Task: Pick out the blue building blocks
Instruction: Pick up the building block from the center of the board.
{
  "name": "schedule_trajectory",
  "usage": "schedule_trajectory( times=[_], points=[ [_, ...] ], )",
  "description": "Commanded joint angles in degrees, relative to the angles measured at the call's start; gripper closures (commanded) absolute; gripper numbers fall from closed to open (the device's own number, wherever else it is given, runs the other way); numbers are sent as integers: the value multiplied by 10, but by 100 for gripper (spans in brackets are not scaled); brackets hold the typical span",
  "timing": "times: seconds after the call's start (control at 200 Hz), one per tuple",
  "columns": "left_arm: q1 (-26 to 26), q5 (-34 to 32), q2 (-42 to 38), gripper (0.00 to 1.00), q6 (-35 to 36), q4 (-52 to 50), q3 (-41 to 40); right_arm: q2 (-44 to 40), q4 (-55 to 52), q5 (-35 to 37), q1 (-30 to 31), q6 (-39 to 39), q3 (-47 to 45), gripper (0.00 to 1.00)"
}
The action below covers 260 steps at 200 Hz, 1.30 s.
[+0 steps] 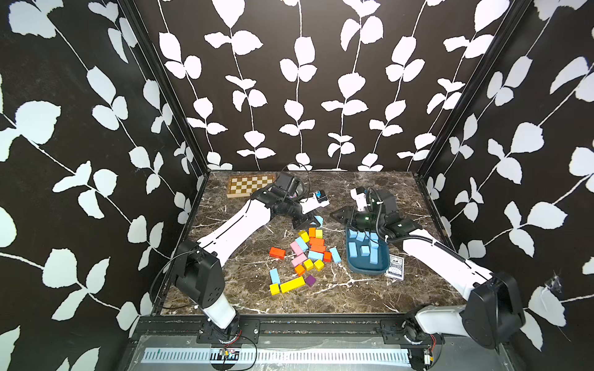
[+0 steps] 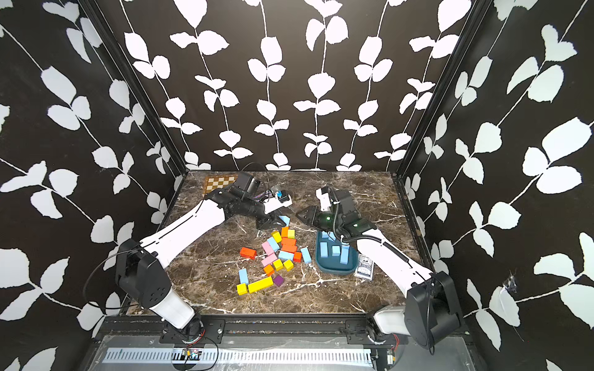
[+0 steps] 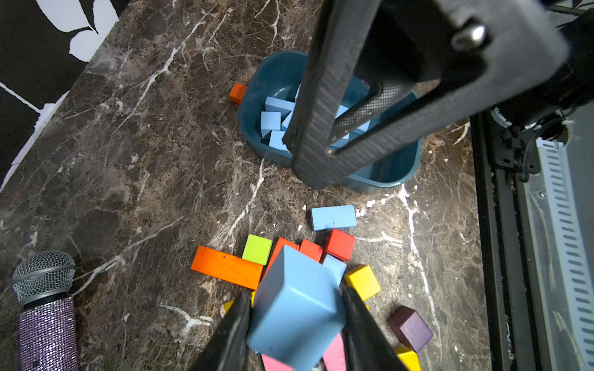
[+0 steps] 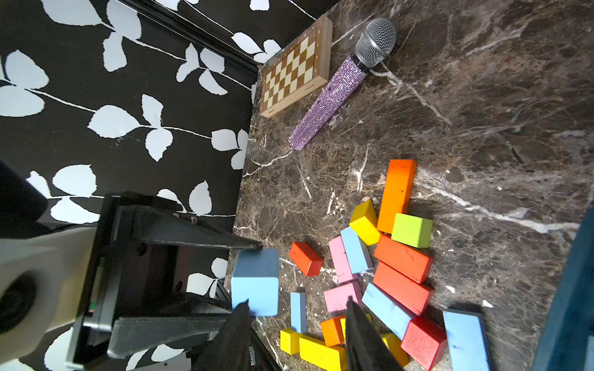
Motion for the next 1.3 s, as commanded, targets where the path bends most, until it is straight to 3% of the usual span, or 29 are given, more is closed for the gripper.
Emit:
schedule_trajectory(
  times=[0.0,0.495,0.935,1.14,1.295],
  points=[
    [4,14,-20,71,-9,32,-1,-9,53,-16,4,21,-3,53],
    [4,55,-24,71,-12,71,-12,13,132,-57,14,65,-1,51],
    [4,83,-16,71,-22,90,1,42,121,-77,18,74,11,52],
    [4,93,-13,71,-18,90,8,57,124,-91,21,78,22,57],
    [5,91,-13,71,-13,91,10,64,134,-98,22,85,23,71]
  ],
)
